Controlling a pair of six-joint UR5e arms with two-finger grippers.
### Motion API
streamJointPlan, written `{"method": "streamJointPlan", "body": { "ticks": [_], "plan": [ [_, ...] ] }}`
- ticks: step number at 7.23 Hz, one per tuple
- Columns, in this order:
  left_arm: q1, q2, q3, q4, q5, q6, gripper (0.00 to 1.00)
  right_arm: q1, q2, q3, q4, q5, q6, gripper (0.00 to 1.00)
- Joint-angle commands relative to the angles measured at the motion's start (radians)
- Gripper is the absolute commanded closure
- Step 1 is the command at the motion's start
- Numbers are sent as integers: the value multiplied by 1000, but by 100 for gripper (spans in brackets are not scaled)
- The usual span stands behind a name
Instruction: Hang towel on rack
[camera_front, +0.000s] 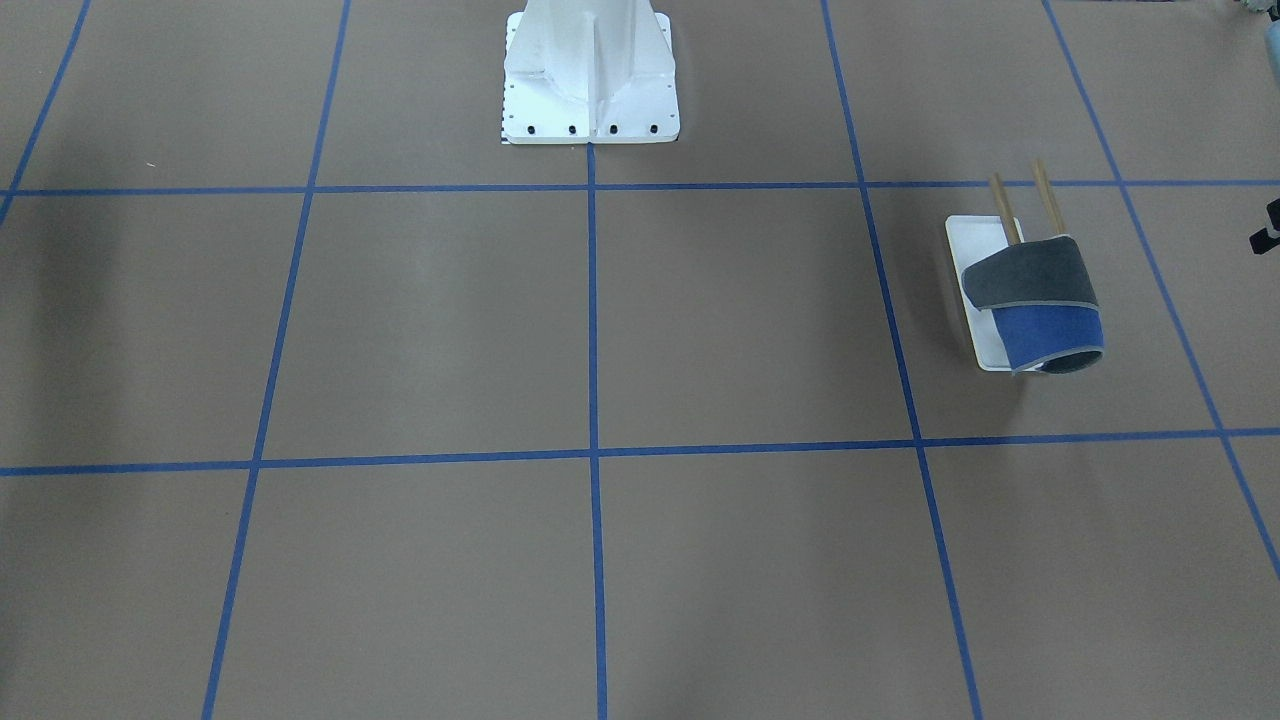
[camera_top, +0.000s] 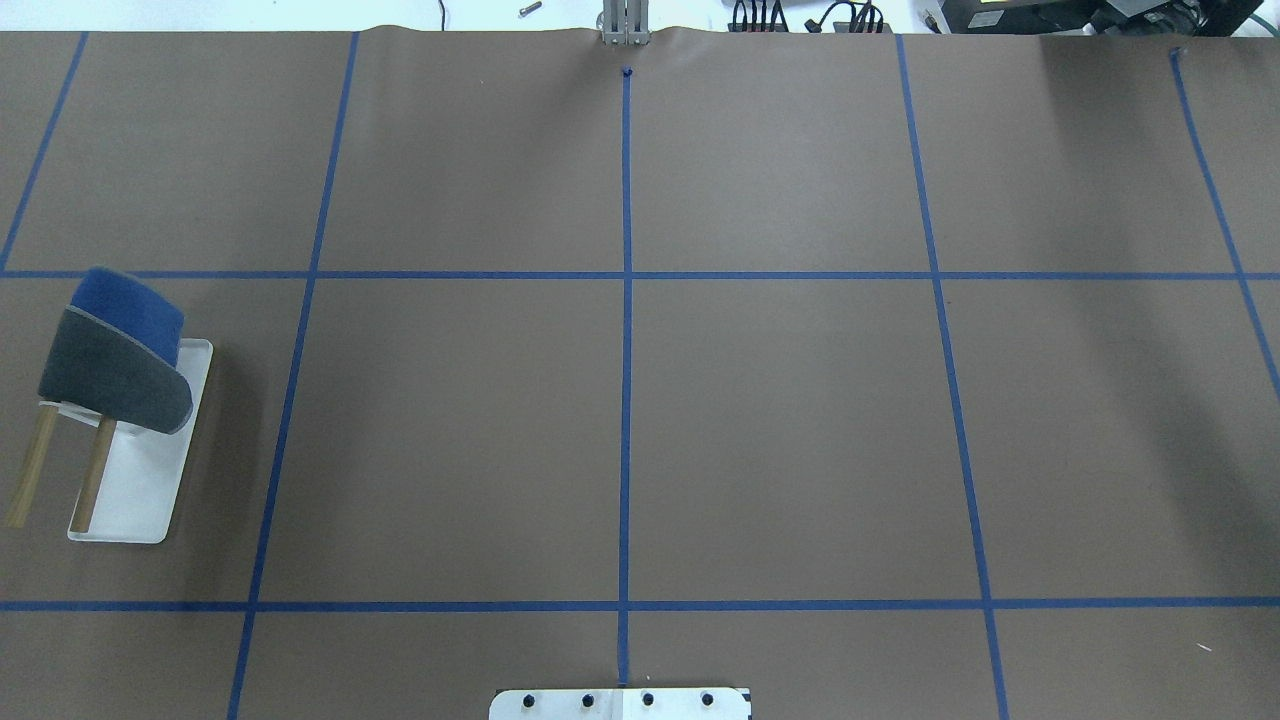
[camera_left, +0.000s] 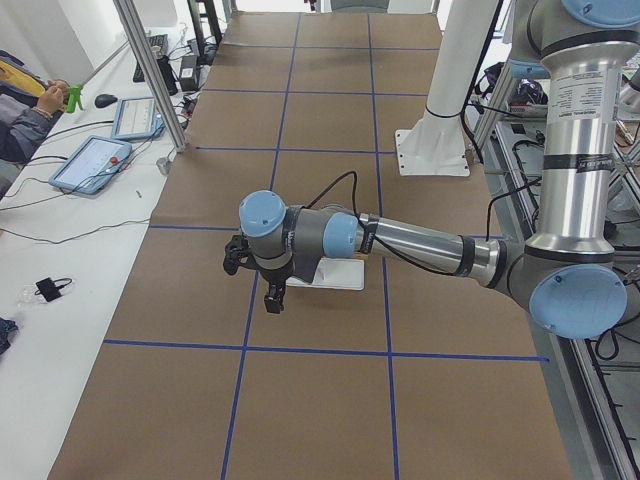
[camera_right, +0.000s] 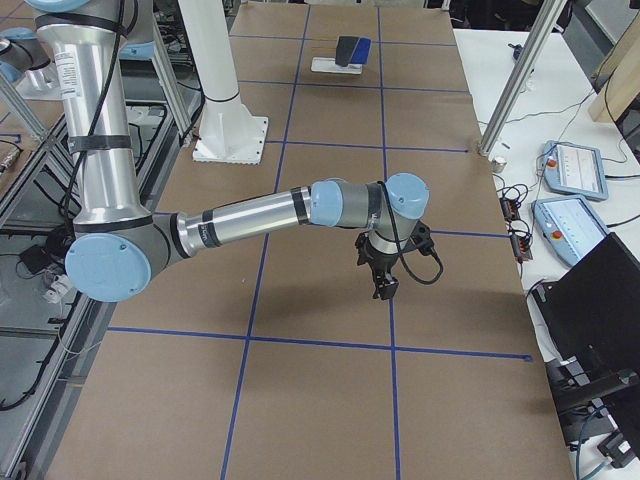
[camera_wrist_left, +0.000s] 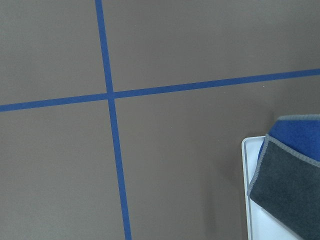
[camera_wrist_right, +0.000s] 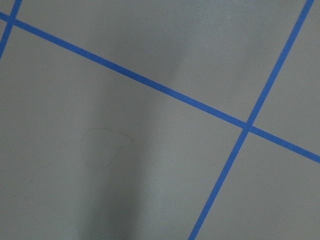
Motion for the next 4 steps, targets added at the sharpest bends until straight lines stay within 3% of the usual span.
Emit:
{"method": "streamJointPlan", "body": {
  "ticks": [1,3,4],
  "plan": [
    [1,-6,-5,-1,0,-5,2,-31,-7,-8,3,10,2,0],
    [2,-10,4,-1,1,-5,2,-31,-27,-2,3,16,2,0],
    [5,-17,6,0,1,-5,2,-31,-57,2,4,62,2,0]
  ]
}}
